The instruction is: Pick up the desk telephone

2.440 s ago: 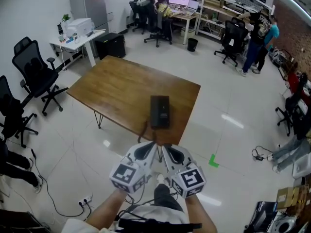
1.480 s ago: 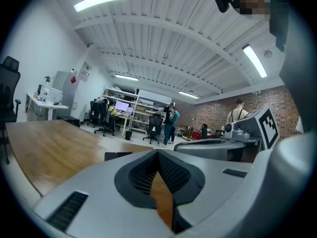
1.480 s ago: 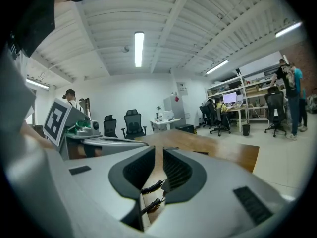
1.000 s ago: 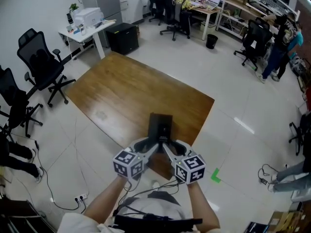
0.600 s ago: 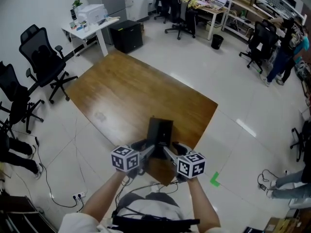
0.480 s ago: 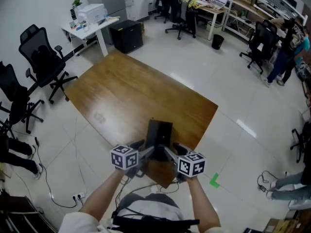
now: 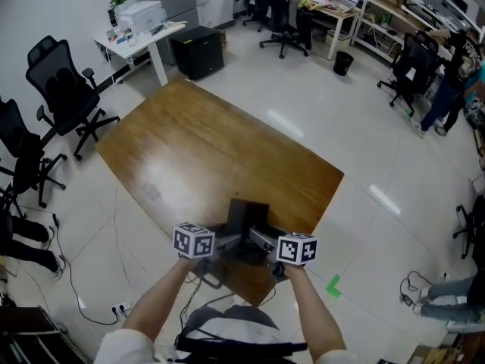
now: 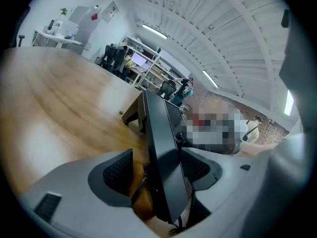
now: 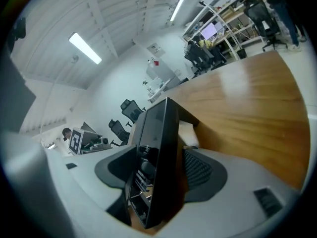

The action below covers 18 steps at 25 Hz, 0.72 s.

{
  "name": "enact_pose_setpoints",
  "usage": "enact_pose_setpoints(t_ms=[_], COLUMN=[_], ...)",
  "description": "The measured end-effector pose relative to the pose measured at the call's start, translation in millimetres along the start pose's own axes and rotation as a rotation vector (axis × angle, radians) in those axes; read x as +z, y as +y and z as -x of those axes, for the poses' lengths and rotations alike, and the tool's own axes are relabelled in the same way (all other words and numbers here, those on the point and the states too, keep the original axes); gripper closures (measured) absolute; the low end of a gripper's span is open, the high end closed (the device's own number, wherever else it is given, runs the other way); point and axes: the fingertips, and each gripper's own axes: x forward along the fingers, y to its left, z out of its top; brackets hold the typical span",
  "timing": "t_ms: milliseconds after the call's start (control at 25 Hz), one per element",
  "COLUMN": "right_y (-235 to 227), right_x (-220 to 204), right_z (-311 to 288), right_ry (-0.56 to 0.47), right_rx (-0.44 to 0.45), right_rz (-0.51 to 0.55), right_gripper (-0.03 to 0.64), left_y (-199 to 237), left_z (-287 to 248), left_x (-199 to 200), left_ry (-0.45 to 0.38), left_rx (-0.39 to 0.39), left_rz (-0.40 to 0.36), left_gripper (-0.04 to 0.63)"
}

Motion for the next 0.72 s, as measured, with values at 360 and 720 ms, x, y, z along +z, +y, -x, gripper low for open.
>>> enact_pose_setpoints(t_ms=[360,720], right_y=[5,8], right_x=[-3,1], right_z=[-22,-21], right_ry=[0.047,0.036], right_rx=[0.068,0.085], right_rz=[0.0,-0.015], right_gripper=[0.322,0.341], left_y=[-5,-16], left_z=[-14,-14], left_x=[-6,1], left_ry=[0.091,0.072], left_rx=[-0.085,-0.119], left_rz=[0.004,-0.01], left_gripper=[0.29,0.354])
